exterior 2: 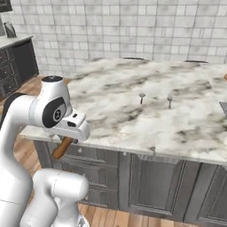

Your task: Take the pizza cutter from the drawer on the left and place it on the dining counter for cutting.

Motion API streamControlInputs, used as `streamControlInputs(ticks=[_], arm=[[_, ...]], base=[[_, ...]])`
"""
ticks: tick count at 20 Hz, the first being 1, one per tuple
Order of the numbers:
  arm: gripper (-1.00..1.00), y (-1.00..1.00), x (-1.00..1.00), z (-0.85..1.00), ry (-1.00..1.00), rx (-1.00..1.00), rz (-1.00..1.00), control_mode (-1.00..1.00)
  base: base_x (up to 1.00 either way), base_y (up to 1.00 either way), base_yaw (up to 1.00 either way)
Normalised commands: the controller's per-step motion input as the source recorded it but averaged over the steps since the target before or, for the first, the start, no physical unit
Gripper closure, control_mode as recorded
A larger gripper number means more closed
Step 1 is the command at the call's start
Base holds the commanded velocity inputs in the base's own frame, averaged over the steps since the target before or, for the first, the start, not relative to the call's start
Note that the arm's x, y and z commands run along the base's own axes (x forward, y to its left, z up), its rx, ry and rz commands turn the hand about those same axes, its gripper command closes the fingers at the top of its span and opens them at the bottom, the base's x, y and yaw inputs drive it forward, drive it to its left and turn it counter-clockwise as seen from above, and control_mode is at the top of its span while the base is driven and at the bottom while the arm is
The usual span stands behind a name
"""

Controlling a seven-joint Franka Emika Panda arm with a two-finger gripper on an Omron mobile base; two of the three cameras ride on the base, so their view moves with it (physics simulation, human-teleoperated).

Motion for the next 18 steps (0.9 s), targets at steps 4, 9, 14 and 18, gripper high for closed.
streamControlInputs(ticks=[4,9,14,18], arm=[[1.00,0.00,0.00,0.00,0.00,0.00,0.00,1.00],[1.00,0.00,0.00,0.00,0.00,0.00,0.00,1.00],[1.00,0.00,0.00,0.00,0.00,0.00,0.00,1.00],[1.00,0.00,0.00,0.00,0.00,0.00,0.00,1.00]], base=[[0.00,1.00,0.00],[0.00,1.00,0.00],[0.00,1.00,0.00],[0.00,1.00,0.00]])
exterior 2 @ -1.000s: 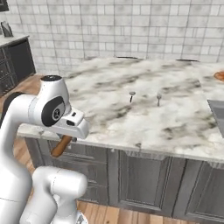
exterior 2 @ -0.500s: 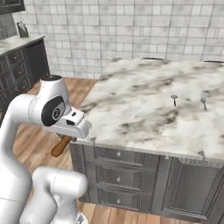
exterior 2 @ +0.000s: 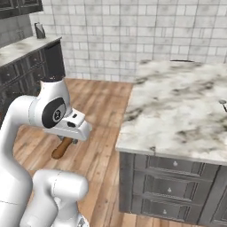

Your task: Take the pizza cutter from the drawer on the left and place it on the dining counter for cutting.

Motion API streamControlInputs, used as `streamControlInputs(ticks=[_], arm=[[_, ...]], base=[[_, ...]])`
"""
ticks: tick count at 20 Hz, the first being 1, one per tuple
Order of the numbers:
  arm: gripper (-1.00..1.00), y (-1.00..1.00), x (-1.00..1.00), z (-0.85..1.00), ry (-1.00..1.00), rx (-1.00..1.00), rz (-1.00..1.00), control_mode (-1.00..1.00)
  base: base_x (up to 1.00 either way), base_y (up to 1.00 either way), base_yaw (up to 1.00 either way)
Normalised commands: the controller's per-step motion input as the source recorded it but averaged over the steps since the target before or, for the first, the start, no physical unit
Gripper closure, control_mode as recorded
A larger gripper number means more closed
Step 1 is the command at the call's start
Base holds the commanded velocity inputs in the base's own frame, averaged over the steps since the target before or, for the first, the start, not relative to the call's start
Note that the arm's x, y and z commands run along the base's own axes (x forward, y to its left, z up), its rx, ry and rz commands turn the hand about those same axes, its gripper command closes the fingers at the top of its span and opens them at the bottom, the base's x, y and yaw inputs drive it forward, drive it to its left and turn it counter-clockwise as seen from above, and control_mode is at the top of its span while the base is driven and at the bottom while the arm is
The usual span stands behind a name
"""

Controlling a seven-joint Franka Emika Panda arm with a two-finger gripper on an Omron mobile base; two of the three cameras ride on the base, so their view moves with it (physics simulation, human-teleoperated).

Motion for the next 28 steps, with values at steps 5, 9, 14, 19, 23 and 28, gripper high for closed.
streamControlInputs(ticks=[5,9,14,19,23,28], arm=[[1.00,0.00,0.00,0.00,0.00,0.00,0.00,1.00],[1.00,0.00,0.00,0.00,0.00,0.00,0.00,1.00],[1.00,0.00,0.00,0.00,0.00,0.00,0.00,1.00],[1.00,0.00,0.00,0.00,0.00,0.00,0.00,1.00],[1.00,0.00,0.00,0.00,0.00,0.00,0.00,1.00],[1.00,0.00,0.00,0.00,0.00,0.00,0.00,1.00]], base=[[0.22,1.00,0.00],[0.57,1.00,-0.01],[1.00,0.65,-0.06],[1.00,0.15,-0.08],[1.00,0.28,-0.06],[1.00,0.58,-0.02]])
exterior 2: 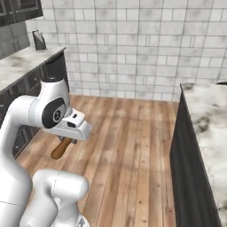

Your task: Take the pizza cutter from the drawer on the left and place it on the dining counter for cutting.

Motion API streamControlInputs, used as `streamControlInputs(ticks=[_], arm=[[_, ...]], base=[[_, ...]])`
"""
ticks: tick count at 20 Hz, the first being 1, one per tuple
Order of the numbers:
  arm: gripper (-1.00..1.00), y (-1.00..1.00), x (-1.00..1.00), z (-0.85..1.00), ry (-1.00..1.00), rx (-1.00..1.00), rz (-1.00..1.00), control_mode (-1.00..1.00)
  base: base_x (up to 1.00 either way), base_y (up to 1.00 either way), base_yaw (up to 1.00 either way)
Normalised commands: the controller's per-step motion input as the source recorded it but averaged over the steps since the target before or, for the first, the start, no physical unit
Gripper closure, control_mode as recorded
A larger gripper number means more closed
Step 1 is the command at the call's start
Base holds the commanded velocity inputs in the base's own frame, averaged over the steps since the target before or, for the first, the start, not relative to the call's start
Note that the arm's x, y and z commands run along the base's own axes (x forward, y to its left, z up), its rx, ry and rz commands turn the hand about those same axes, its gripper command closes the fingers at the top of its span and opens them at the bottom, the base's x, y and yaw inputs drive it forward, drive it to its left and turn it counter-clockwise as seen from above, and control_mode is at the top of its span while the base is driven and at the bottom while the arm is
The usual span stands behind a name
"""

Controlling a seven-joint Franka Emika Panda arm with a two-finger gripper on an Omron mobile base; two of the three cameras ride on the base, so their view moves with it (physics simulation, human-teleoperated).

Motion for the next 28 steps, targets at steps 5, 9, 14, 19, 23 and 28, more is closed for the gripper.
streamControlInputs(ticks=[5,9,14,19,23,28], arm=[[1.00,0.00,0.00,0.00,0.00,0.00,0.00,1.00],[1.00,0.00,0.00,0.00,0.00,0.00,0.00,1.00],[1.00,0.00,0.00,0.00,0.00,0.00,0.00,1.00],[1.00,0.00,0.00,0.00,0.00,0.00,0.00,1.00],[1.00,0.00,0.00,0.00,0.00,0.00,0.00,1.00],[1.00,0.00,0.00,0.00,0.00,0.00,0.00,1.00]], base=[[1.00,0.85,0.00],[1.00,0.37,-0.01],[1.00,0.00,-0.04],[1.00,0.16,-0.05],[1.00,0.48,-0.07],[1.00,0.49,-0.18]])
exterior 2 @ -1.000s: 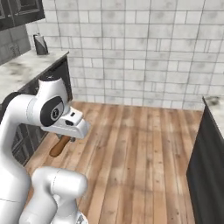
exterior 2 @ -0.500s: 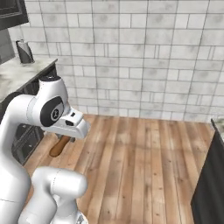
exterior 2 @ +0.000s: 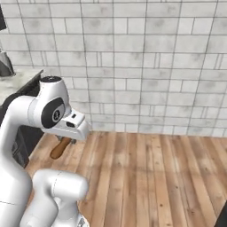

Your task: Take the pizza cutter from the drawer on the left and place it on the dining counter for cutting.

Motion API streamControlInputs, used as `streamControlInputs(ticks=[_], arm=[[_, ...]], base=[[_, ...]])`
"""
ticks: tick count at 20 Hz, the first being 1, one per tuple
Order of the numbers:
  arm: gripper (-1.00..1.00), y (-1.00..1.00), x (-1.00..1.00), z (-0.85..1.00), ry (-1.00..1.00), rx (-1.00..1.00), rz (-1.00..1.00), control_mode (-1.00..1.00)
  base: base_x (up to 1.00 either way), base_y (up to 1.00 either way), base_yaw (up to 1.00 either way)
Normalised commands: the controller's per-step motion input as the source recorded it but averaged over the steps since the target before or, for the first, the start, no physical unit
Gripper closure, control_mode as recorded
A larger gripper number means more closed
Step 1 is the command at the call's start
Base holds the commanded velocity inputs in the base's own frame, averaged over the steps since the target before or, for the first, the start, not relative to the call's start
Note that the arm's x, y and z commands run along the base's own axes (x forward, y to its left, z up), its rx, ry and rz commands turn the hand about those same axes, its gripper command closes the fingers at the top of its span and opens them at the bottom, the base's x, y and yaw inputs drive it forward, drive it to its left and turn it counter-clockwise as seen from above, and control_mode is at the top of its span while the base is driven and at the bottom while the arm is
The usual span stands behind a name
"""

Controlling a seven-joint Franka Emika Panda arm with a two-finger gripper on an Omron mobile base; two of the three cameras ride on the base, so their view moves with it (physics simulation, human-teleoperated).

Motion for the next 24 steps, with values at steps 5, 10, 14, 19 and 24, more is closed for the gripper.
streamControlInputs(ticks=[5,10,14,19,24], arm=[[1.00,0.00,0.00,0.00,0.00,0.00,0.00,1.00],[1.00,0.00,0.00,0.00,0.00,0.00,0.00,1.00],[1.00,0.00,0.00,0.00,0.00,0.00,0.00,1.00],[1.00,0.00,0.00,0.00,0.00,0.00,0.00,1.00],[1.00,0.00,0.00,0.00,0.00,0.00,0.00,1.00]], base=[[0.76,0.28,-0.60],[0.60,0.41,-0.67],[0.62,0.69,-0.68],[0.60,0.77,-0.69],[0.61,0.80,-0.69]])
